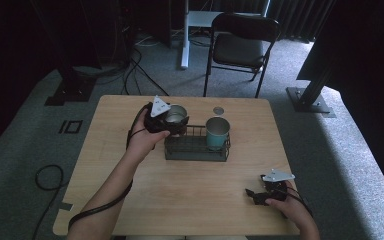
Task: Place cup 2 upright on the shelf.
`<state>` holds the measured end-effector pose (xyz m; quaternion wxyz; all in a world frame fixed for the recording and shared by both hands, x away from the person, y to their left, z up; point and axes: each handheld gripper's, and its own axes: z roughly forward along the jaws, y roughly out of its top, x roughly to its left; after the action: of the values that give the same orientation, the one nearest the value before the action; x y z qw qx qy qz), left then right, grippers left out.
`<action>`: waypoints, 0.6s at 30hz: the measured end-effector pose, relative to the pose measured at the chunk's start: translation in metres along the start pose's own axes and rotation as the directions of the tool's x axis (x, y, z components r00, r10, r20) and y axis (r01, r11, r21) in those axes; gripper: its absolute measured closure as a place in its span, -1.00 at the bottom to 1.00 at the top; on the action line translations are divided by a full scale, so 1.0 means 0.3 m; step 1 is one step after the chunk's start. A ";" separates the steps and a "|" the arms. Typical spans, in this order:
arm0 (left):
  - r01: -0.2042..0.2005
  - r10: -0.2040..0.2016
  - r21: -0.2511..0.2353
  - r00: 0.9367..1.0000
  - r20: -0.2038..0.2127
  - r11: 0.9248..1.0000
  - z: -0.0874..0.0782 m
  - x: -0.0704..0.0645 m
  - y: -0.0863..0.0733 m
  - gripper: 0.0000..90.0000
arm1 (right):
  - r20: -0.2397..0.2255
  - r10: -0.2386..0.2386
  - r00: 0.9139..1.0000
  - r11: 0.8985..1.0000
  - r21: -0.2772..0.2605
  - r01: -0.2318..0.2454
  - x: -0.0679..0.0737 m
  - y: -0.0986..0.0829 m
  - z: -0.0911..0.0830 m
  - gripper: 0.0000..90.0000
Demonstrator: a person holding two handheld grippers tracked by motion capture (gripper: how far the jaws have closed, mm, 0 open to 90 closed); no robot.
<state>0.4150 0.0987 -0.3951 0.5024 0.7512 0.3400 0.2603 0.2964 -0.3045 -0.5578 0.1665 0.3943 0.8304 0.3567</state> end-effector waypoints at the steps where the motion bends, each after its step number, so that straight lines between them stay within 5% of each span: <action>1: -0.001 0.001 0.001 1.000 0.003 1.000 0.006 -0.005 -0.001 -0.69 | 0.000 0.000 1.000 1.000 0.000 0.000 0.000 0.000 0.000 -0.74; 18: 0.061 -0.061 0.023 0.998 0.002 0.998 0.112 -0.061 -0.088 -0.69 | 0.000 0.000 1.000 1.000 0.001 0.000 0.000 0.000 0.000 -0.74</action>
<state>0.4216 0.0722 -0.4327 0.5017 0.7466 0.3651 0.2398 0.2963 -0.3045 -0.5578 0.1662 0.3942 0.8307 0.3563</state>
